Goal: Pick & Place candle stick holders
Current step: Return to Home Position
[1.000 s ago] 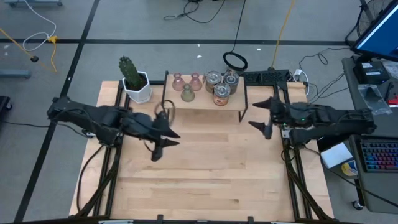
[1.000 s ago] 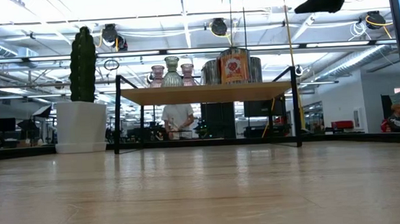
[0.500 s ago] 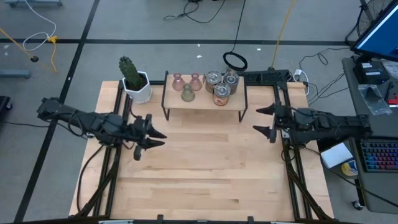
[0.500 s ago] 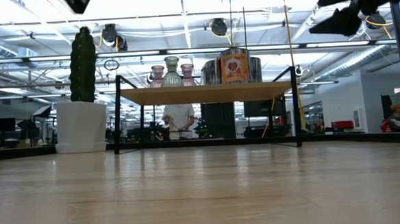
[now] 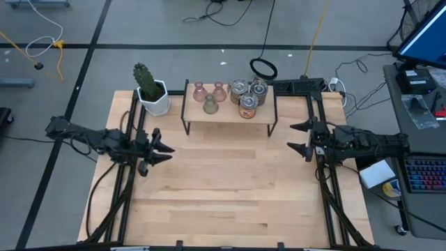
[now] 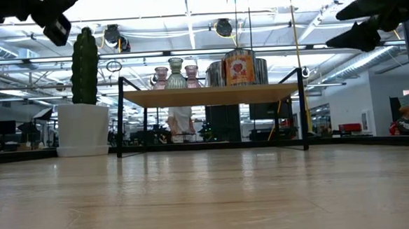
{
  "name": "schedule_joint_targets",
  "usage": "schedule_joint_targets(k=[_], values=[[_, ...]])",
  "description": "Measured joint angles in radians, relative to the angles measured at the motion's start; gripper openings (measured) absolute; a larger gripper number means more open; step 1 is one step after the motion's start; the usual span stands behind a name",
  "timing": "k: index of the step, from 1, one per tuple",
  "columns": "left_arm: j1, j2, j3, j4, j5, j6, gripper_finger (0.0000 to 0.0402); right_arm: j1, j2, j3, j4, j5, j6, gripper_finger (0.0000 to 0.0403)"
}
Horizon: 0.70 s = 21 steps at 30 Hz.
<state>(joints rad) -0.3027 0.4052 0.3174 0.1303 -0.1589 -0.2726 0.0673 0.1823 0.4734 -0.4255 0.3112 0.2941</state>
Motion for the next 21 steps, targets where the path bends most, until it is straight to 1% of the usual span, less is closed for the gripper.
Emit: schedule_joint_targets(k=[6,10,14,16,19,21], values=[[0.001,-0.167,-0.105,-0.003,-0.001,0.001,0.0120,0.000,-0.001,-0.001,-0.052,0.000,-0.044,0.0396],[0.001,-0.274,-0.183,-0.007,-0.012,-0.002,0.0120,0.000,-0.011,-0.001,-0.098,0.005,0.003,0.0396],[0.001,-0.366,-0.243,-0.007,-0.027,0.012,0.0120,0.000,-0.054,-0.001,-0.104,0.004,0.012,0.0396],[0.001,-0.400,-0.265,-0.007,-0.026,0.013,0.0120,0.000,-0.084,-0.001,-0.104,0.004,0.003,0.0396],[0.001,-0.399,-0.281,-0.010,-0.017,0.015,0.0120,0.000,-0.128,-0.006,-0.100,0.004,-0.006,0.0396],[0.001,-0.399,-0.285,-0.009,-0.018,0.016,0.0120,0.000,-0.158,-0.032,-0.091,0.004,0.002,0.0396]])
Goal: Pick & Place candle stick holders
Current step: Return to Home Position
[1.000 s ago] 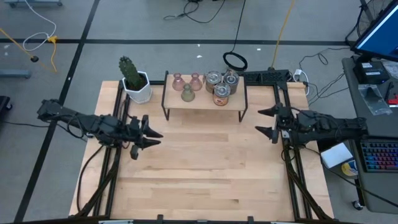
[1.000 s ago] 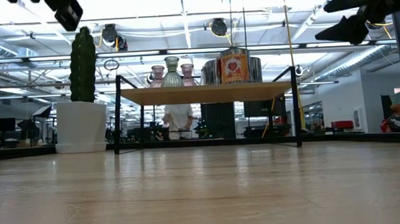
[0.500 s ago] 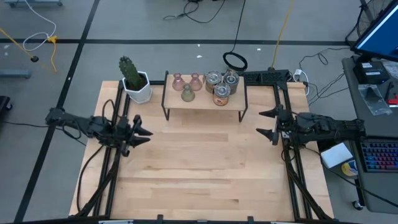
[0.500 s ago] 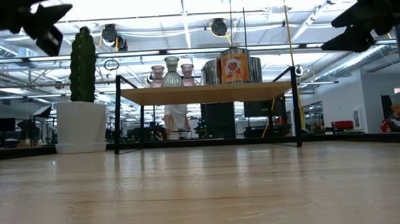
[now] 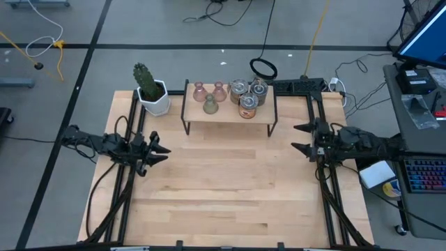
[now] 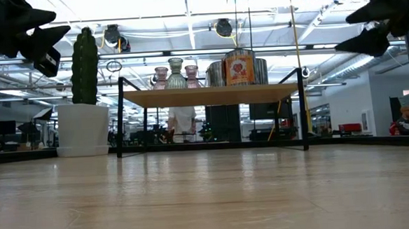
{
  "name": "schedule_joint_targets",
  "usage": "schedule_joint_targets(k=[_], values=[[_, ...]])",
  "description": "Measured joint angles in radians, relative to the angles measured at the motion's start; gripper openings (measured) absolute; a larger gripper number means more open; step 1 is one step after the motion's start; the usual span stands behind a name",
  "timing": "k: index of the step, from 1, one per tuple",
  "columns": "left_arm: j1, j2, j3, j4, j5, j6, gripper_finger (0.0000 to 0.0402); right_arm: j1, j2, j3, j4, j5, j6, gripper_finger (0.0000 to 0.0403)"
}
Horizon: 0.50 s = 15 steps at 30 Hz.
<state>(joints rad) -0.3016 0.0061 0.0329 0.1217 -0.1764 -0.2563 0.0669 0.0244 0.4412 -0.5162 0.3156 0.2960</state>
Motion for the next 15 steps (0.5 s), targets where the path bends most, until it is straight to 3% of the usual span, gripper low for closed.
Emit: schedule_joint_targets(k=[8,15], values=[[0.000,-0.002,-0.005,-0.003,-0.002,0.019,0.0120,0.000,-0.019,-0.170,0.298,-0.003,-0.003,0.0396],[0.000,-0.002,-0.005,0.003,-0.008,0.026,0.0120,0.000,-0.022,-0.292,0.402,0.029,0.012,0.0396]])
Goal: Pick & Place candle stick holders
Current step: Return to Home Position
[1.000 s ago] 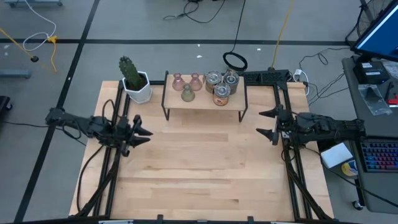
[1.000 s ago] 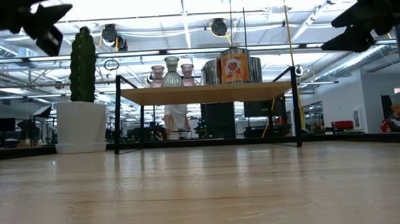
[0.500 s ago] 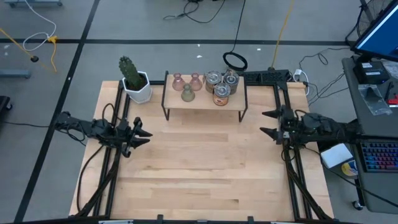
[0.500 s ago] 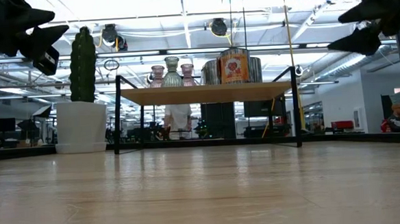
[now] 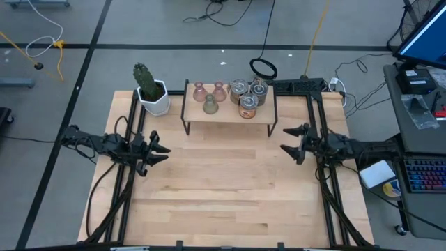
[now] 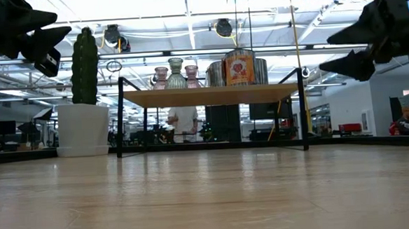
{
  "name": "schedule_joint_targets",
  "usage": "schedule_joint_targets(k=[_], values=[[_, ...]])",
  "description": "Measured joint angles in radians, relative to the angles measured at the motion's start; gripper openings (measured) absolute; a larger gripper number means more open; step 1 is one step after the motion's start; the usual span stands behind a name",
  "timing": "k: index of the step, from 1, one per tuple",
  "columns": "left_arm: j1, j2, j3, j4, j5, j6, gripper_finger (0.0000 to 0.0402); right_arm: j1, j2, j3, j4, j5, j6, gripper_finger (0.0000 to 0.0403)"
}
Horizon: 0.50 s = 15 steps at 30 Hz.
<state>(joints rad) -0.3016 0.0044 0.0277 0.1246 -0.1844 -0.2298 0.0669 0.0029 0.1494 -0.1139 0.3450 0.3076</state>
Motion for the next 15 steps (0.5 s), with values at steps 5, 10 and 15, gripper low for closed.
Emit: schedule_joint_targets(k=[5,10,15], values=[[0.000,0.000,0.000,0.000,0.000,-0.008,0.0120,0.000,0.000,-0.060,0.091,-0.005,0.038,0.0396],[0.000,0.000,0.000,0.000,0.000,-0.008,0.0120,0.001,0.002,-0.106,0.166,-0.010,0.040,0.0396],[0.000,0.000,0.000,-0.024,-0.001,-0.011,0.0120,0.000,0.002,-0.113,0.193,-0.008,0.040,0.0396]])
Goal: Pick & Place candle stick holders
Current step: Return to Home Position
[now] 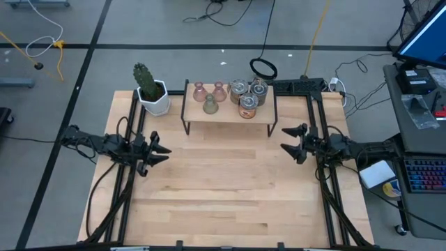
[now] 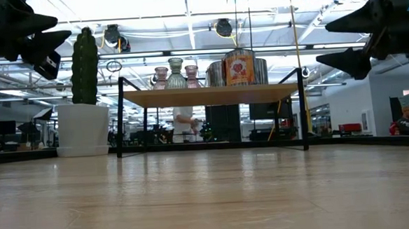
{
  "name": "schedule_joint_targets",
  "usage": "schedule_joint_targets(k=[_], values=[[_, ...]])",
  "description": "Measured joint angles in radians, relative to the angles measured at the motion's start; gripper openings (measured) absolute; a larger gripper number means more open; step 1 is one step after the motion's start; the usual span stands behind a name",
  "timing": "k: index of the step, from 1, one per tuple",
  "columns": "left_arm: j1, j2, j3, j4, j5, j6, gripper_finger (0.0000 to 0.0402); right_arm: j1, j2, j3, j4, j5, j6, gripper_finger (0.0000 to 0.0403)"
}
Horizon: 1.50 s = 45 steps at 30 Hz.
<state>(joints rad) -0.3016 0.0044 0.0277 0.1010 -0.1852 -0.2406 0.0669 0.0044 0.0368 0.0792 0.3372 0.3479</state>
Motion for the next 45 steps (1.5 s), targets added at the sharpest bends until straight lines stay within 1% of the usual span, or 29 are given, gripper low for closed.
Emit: schedule_joint_targets(k=[5,21,25,29,32,37,41,45], values=[[0.000,0.001,0.000,-0.007,0.000,-0.003,0.0120,0.000,0.000,-0.001,0.042,0.001,0.000,0.0396],[0.000,0.002,0.000,-0.001,0.000,0.001,0.0120,0.000,0.000,-0.002,0.051,0.001,0.000,0.0396],[0.000,0.002,0.000,-0.001,0.000,-0.005,0.0120,0.000,0.000,-0.003,0.076,0.009,-0.009,0.0396],[0.000,0.002,0.000,0.000,-0.001,-0.008,0.0120,0.000,0.000,-0.003,0.075,0.059,-0.032,0.0396],[0.000,0.002,0.000,0.000,-0.001,-0.008,0.0120,0.000,0.000,-0.003,0.074,0.063,-0.041,0.0396],[0.000,0.002,0.001,0.000,-0.001,-0.008,0.0120,0.000,0.001,-0.003,0.063,0.082,-0.104,0.0396],[0.000,0.002,0.001,0.000,-0.001,-0.008,0.0120,0.000,0.000,-0.003,0.040,0.075,-0.136,0.0396],[0.000,0.002,0.001,0.000,-0.001,-0.009,0.0120,0.001,0.005,-0.003,-0.044,0.005,-0.102,0.0396]])
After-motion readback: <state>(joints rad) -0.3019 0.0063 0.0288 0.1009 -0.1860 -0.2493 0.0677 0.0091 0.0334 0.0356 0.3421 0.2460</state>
